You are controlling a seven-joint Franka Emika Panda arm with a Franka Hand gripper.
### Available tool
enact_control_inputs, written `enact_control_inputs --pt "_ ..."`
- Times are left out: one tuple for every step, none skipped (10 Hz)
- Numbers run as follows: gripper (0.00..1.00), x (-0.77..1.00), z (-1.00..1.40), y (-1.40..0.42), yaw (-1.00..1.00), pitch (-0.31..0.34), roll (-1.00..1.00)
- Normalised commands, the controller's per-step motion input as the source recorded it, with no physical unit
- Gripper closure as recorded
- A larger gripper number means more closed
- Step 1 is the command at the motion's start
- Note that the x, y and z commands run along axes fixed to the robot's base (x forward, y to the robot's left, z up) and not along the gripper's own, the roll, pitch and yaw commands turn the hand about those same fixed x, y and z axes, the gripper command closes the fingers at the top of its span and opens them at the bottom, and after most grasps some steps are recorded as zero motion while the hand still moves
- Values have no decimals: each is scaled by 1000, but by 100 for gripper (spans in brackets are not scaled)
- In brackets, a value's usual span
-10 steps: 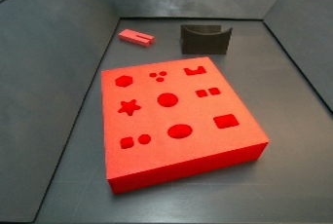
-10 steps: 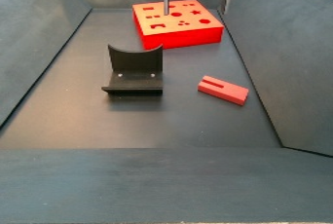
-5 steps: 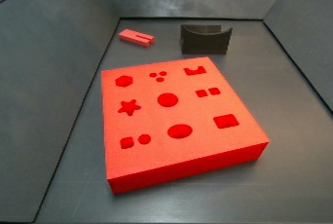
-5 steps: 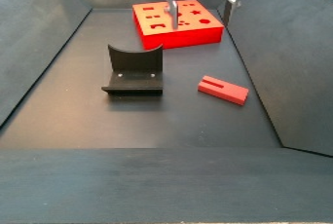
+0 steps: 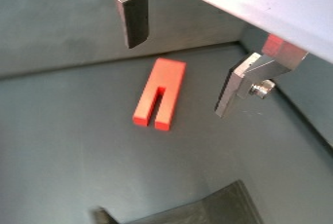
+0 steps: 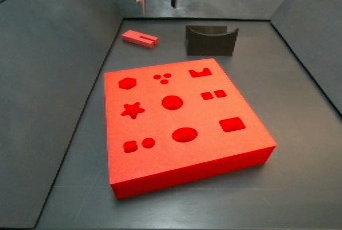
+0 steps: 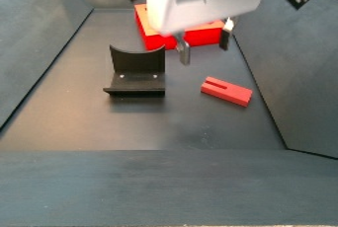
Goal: Pick up the double-square object. Move up. Rotate the double-square object. Place the double-square object on the fixture. Regrasp the double-square object. Move to above the board. Insert the double-square object.
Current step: Pick up the double-square object.
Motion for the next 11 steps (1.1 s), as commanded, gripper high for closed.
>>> enact_control_inputs --pt "0 -300 -1000 0 920 -87 53" --pt "0 -374 -917 0 743 -143 0" --pt "0 -369 -880 0 717 -159 0" --pt "0 -471 -883 0 611 -163 3" --pt "0 -463 -834 0 583 -187 14" --pt "0 -240 -723 0 363 -223 -10" --pt "0 -151 -714 0 223 -223 -54" --pt "0 -86 -803 0 163 -211 -20" --pt "0 0 -814 0 91 -214 0" --pt "0 -189 0 0 0 -147 0" --pt "0 -94 0 0 0 -57 0"
